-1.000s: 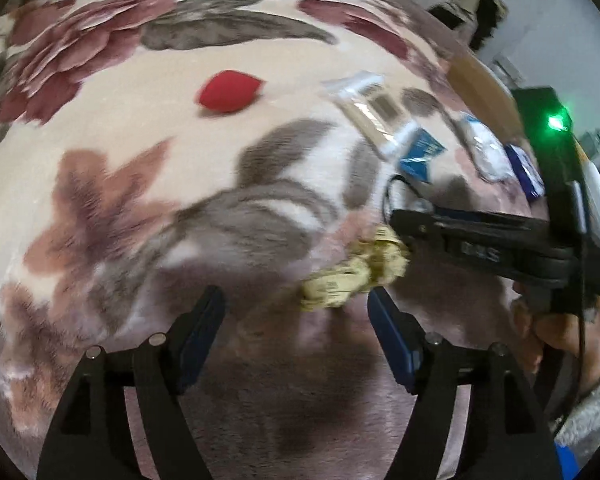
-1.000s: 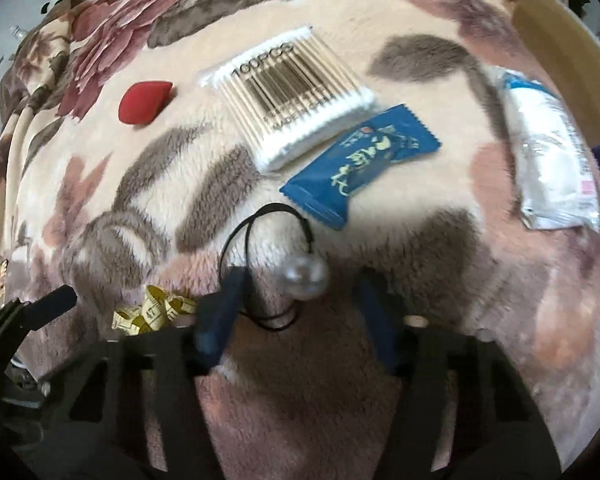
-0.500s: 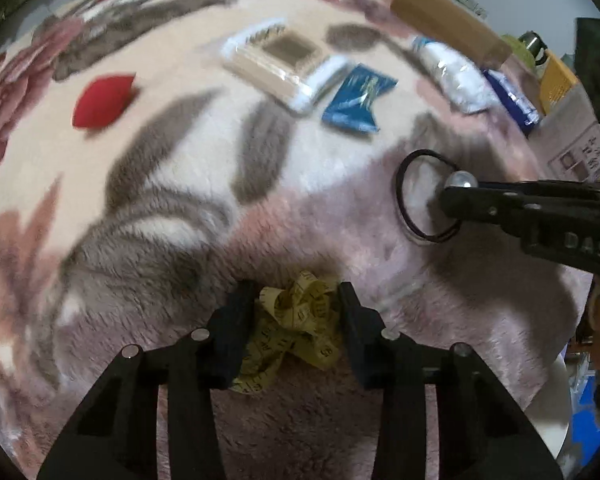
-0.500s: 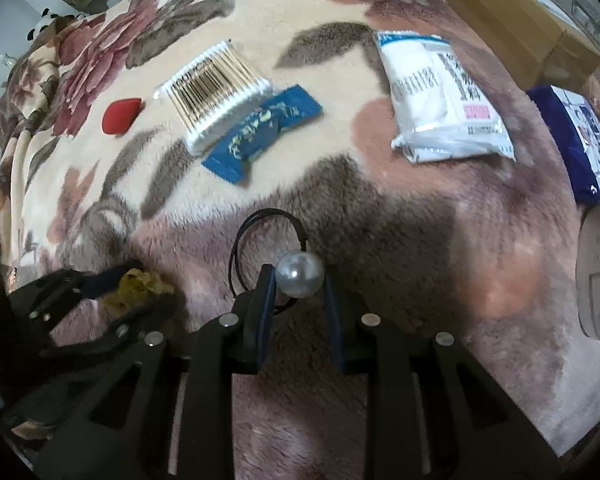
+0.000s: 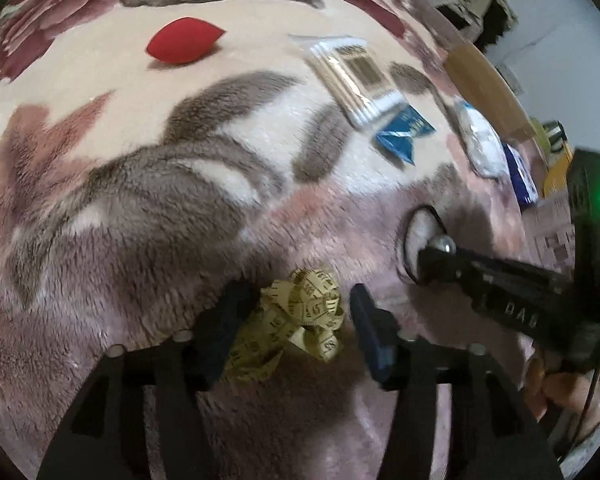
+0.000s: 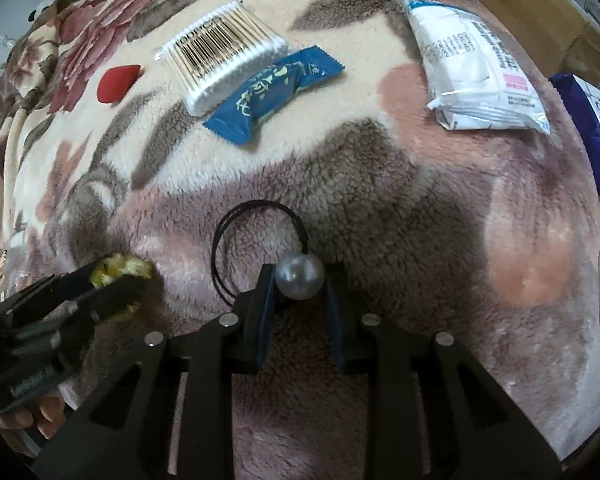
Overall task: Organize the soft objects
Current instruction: 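Grasp the yellow tape measure with the left tool while the right tool grasps the pearl hair tie, then lift and carry the tape measure and hair tie over the orange basket with both tools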
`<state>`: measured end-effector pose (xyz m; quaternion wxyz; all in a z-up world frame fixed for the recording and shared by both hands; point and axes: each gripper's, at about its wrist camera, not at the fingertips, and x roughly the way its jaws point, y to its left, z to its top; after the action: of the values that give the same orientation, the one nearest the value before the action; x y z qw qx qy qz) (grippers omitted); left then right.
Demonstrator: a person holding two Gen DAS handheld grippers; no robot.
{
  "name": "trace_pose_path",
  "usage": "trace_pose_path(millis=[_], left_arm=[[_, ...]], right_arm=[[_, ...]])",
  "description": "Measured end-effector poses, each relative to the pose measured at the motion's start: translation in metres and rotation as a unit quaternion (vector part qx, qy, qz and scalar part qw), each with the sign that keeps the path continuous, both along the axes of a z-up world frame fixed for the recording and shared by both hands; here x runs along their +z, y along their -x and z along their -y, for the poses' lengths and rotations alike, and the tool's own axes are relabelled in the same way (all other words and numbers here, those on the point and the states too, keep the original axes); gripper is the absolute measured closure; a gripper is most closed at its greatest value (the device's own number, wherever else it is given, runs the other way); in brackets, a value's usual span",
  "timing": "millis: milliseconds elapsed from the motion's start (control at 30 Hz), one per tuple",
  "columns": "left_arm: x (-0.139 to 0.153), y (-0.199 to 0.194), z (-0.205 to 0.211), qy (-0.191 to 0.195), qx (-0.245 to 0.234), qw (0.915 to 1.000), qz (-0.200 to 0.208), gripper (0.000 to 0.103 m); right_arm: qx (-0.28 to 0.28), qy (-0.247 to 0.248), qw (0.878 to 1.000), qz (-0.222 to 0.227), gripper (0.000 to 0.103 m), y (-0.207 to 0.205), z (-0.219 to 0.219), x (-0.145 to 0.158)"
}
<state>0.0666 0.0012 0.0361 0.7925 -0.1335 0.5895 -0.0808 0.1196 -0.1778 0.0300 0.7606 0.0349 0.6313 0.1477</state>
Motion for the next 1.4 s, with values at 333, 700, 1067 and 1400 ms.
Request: trace_pose_path(millis=[333,700,1067,1400], left_arm=[[-0.008,0.003,0.016,-0.072,-0.023,0.9971,-0.007,0.075],[0.023,0.012,0.017,-0.059,0.016,0.9981,0.004,0.075],[0.05,0.015,0.041,-0.052,0.031,0.9981,0.015,0.075],[0.069,0.025,0.06,-0.061,0.031,0.9972,0.03,0.075]], right_arm=[[0.0,-0.016,1.0,-0.004,0.078,0.016,0.018,0.008],[0.003,-0.028,0.999,0.015,0.078,0.031,0.026,0.032],[-0.005,-0.028,0.999,0.04,0.078,0.049,0.044,0.063],[-0.011,-0.014,0.998,0.067,0.078,0.064,0.061,0.09]])
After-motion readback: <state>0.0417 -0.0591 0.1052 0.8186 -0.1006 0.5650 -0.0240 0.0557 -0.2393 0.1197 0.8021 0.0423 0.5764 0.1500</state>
